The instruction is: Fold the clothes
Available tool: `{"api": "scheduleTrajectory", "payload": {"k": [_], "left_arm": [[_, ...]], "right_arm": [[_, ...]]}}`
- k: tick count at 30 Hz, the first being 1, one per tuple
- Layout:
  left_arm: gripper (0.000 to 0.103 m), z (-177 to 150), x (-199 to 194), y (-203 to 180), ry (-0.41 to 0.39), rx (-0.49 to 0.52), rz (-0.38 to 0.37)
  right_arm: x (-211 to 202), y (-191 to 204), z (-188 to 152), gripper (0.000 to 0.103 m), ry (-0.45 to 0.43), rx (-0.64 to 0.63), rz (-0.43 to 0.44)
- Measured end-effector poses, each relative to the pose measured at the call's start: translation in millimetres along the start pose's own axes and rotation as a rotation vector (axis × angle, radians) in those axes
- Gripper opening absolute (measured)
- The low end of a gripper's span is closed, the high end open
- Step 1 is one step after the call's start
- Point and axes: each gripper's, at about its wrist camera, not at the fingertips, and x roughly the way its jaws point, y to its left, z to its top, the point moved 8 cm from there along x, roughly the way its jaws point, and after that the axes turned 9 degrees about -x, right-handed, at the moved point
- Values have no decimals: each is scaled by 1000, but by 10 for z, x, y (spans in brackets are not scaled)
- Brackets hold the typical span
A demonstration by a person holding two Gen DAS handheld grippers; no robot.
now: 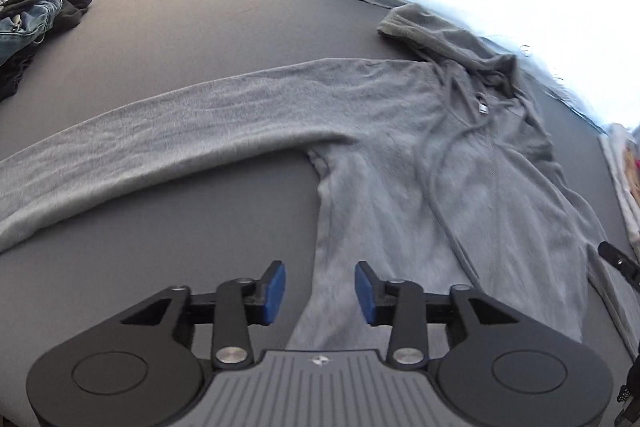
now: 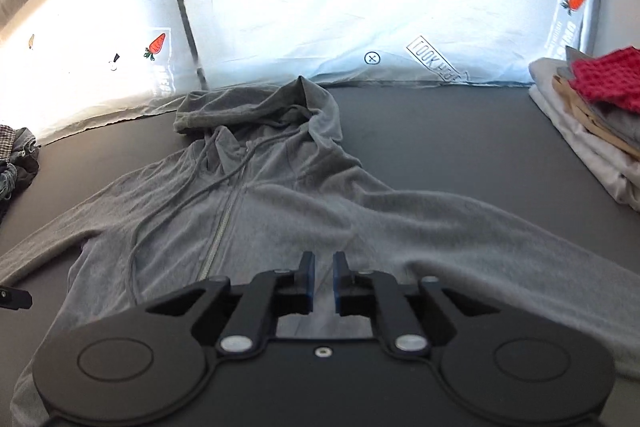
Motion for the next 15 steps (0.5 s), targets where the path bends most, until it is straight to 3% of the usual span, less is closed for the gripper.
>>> {"api": "scheduleTrajectory", "payload": {"k": [1,5,8,15], "left_arm": [[43,88,76,-6,2,-6,12],[53,492,403,-38,2,-34,61],[57,856,674,-69,-9,-58,99],[65,1398,1210,-51,-13,-42,231]], "right_arm": [[108,10,95,20,-4,-9,4],[627,57,509,21,-14,-50,34],[1087,125,802,29,0,-61,62],[2174,605,1323,31,7,-266,220]]}}
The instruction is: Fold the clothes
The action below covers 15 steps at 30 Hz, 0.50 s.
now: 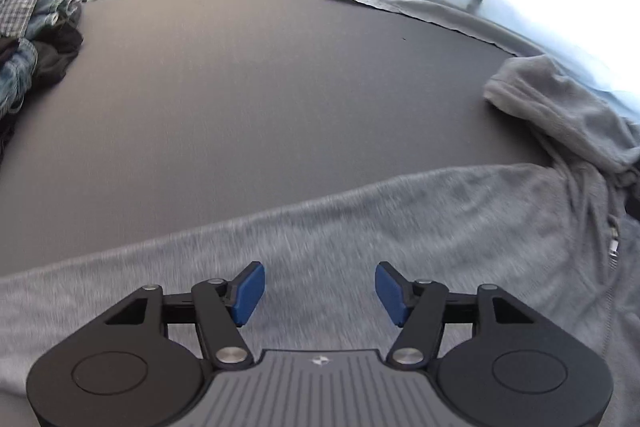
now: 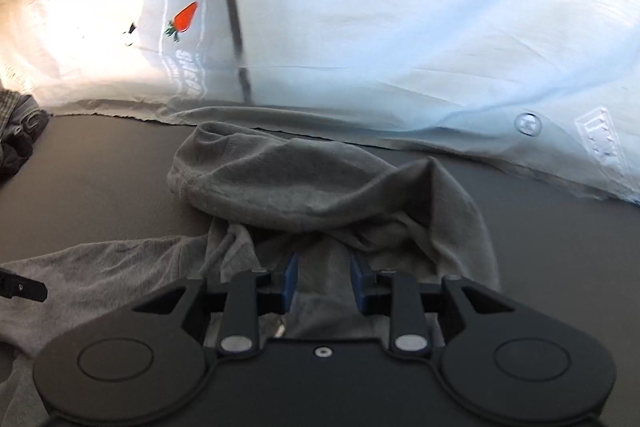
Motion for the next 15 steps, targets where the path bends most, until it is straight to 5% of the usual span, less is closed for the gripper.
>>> {"api": "scheduleTrajectory", "payload": {"k": [4,7,12,15], "left_arm": [[85,76,86,20,-14,5,18],[91,101,120,61,-5,-25,22],[102,94,163,122,-6,-56,36],[102,89,163,127,-4,-56,39]], "right_arm": [[460,-16,200,29,30,-97,78],[555,-368,475,26,-67,-98,0],[535,-1620,680,23,-104,218,-307],[298,-1903,566,29,-106,347,-303]]}}
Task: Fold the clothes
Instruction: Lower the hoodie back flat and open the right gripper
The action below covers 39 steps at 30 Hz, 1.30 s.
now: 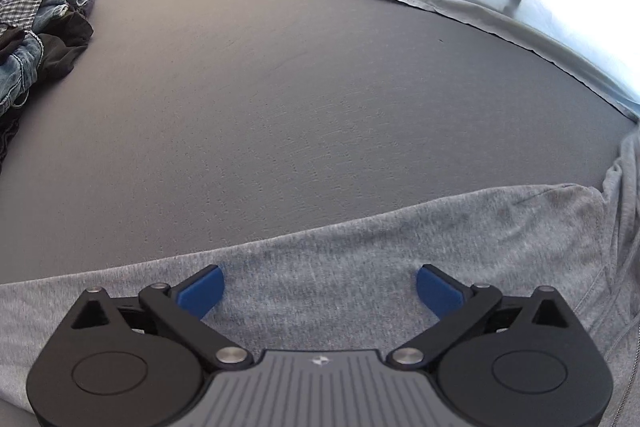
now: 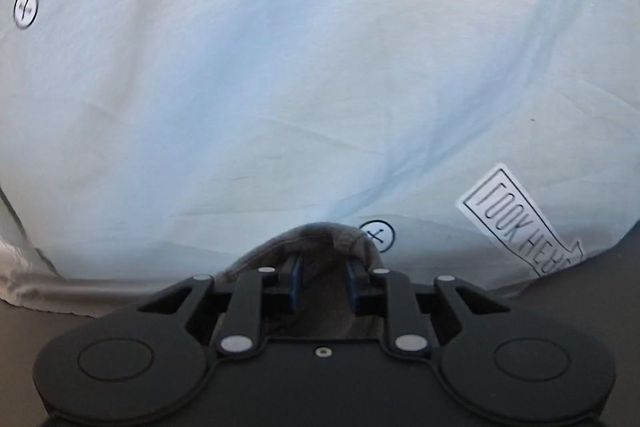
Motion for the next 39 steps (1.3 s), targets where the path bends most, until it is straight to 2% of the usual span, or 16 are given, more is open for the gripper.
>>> {"api": "scheduleTrajectory", "payload": {"k": [1,4,7,10,14,18,20,23,27,32,34,39], "left_arm": [[102,-1,-2,1,1,-2,1],[102,-14,-37,-4,4,-12,11],[101,-63,-223,-6,-34,-2,-9],[101,-162,-458,9,-67,15,-34],[101,-408,-743,123,-81,18,-68],[102,-677,-998,330,-104,13,-104],[102,-807,-1112,452,-116,5,-119],[102,-968,-1203,689,-110,-38,-135],[102,-1092,-1295,1077,-101,-109,-162],[102,-1102,-1361,1642,-116,-193,-156],[102,-1077,-1361,1867,-119,-224,-150],[102,-1045,-1266,2384,-118,-260,-104]], "right_arm": [[-121,-5,-58,36,1,-6,12],[-524,10,-265,89,-6,-46,15],[-1030,30,-576,101,-20,-93,-12],[-1477,30,-1017,103,41,-62,-7],[-1948,193,-1743,103,174,-44,12],[-2362,535,-2329,103,238,-141,27],[-2532,676,-2479,103,229,-187,25],[-2652,880,-2645,103,226,-277,67],[-2779,1056,-2790,103,227,-308,80],[-2941,1207,-2766,103,187,-368,-14],[-3021,1300,-2741,103,166,-364,-13],[-3095,1554,-2862,103,174,-457,-89]]}}
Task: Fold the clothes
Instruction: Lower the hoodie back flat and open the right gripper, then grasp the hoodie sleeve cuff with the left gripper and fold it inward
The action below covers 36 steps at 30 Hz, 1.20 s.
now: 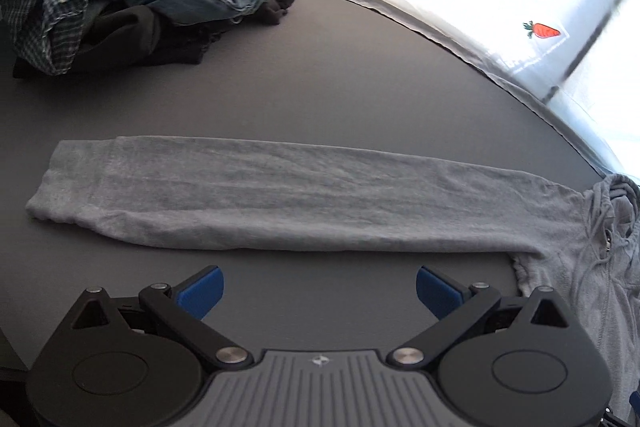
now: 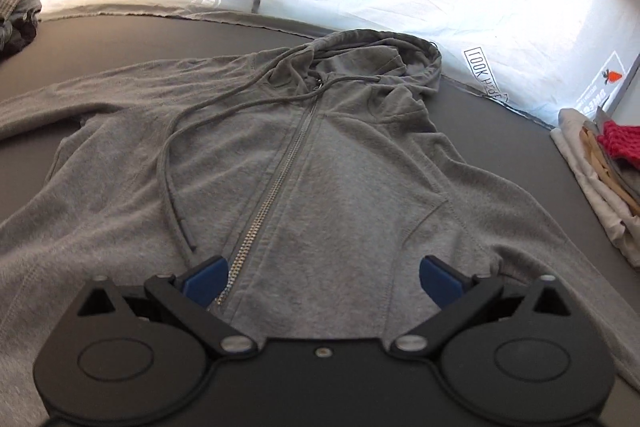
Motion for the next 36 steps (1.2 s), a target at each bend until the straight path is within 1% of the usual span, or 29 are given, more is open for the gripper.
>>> {"api": "scheduleTrajectory", "payload": {"k": [3,4,5,7,9,13,14,16,18,19,23,25,27,30,32,36], "left_arm": [[102,71,53,279,10,-19,27],[102,89,60,360,12,-24,30],[102,106,64,432,12,-28,33],[102,141,74,554,13,-33,40],[102,166,87,636,17,-40,36],[102,178,119,699,26,-39,29],[102,176,128,705,28,-36,29],[102,164,153,698,37,-32,23],[102,145,172,677,44,-27,14],[102,134,178,664,47,-25,10],[102,113,192,626,52,-18,-2],[102,125,195,623,51,-11,-6],[102,156,197,643,46,-8,-2],[102,251,190,718,32,-20,7],[102,328,179,782,20,-33,13],[102,482,177,1024,-15,-67,73]], "right_arm": [[-68,134,-54,103,25,-98,-92],[-100,147,-76,103,31,-104,-94],[-123,141,-111,103,43,-81,-81],[-155,76,-213,103,66,29,-34],[-176,-44,-380,103,93,203,24],[-265,-307,-723,103,139,438,28],[-321,-343,-781,103,110,461,48],[-373,-337,-854,103,101,445,69],[-407,-262,-879,103,121,361,62],[-429,-244,-878,103,125,343,51],[-474,-239,-838,103,148,339,1],[-496,-243,-791,103,144,328,-35],[-508,-260,-721,103,117,338,-65],[-459,-258,-622,103,85,405,-62],[-377,-189,-576,103,87,412,-61],[-215,-73,-536,103,69,425,-90]]}}
